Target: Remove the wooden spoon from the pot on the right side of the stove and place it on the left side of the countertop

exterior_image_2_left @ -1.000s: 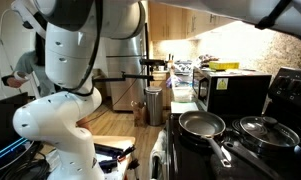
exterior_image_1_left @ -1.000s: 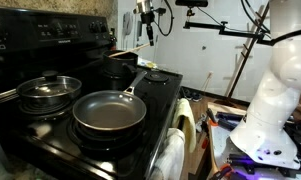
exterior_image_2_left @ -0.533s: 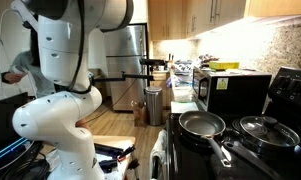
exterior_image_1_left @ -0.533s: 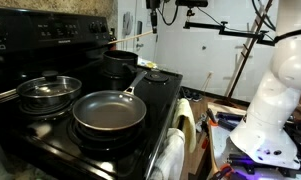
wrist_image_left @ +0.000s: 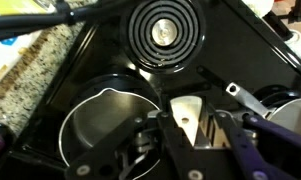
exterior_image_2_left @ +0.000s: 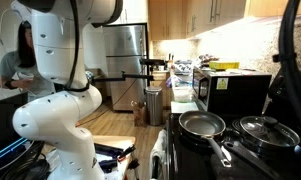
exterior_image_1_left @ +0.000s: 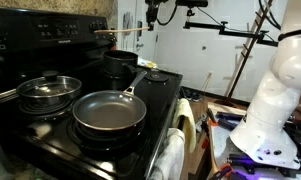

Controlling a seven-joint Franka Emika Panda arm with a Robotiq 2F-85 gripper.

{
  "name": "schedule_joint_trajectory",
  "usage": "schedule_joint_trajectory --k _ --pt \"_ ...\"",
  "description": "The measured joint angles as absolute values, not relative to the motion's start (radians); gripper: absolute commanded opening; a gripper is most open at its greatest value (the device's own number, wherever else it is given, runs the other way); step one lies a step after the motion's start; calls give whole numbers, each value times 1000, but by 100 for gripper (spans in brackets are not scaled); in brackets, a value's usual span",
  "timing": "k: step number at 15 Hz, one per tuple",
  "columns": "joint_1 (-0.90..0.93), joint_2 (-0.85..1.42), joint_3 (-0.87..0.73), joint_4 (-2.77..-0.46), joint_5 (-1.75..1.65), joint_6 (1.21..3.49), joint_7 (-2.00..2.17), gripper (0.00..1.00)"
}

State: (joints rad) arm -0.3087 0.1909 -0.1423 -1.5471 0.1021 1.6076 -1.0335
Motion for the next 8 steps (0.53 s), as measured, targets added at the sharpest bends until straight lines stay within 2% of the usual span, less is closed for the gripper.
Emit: schedule_joint_trajectory --k 8 --pt "-285 80 -144 -1786 106 1674 -1288 7"
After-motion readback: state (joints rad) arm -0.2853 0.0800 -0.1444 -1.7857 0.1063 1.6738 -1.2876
